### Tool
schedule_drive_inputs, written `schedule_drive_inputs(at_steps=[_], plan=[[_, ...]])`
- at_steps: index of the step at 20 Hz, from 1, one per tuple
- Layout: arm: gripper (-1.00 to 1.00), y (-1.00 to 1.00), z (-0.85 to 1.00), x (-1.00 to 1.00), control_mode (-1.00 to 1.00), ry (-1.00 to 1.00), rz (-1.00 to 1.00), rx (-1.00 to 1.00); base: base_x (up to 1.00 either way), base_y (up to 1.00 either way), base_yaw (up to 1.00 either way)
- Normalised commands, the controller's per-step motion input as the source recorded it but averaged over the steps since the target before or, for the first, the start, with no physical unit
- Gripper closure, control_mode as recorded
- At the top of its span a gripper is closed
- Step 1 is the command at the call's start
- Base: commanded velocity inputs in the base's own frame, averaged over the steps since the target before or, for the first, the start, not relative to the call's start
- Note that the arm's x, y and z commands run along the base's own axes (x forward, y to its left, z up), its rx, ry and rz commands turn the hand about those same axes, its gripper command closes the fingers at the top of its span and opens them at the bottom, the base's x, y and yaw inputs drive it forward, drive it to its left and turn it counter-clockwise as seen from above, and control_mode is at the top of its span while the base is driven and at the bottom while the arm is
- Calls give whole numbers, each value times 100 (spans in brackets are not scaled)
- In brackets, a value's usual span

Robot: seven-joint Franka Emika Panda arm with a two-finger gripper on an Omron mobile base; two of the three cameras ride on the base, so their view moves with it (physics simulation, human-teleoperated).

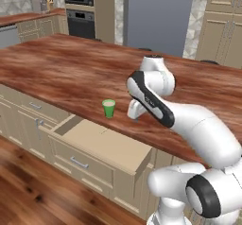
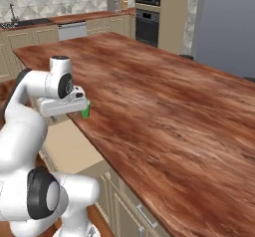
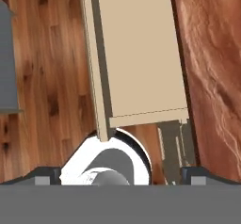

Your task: Pick up the straw from the left drawer and put it inside the smoothie cup.

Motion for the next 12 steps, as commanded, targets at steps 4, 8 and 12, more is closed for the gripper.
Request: schedule_drive_inputs(at_steps=[4, 8, 12], plan=[[-100, 100, -100, 64, -100, 28, 1, -3, 0, 0, 0], [-100, 91, -89, 27, -100, 20, 0, -2, 0, 0, 0], [-100, 52, -70, 1, -100, 12, -13, -2, 0, 0, 0]])
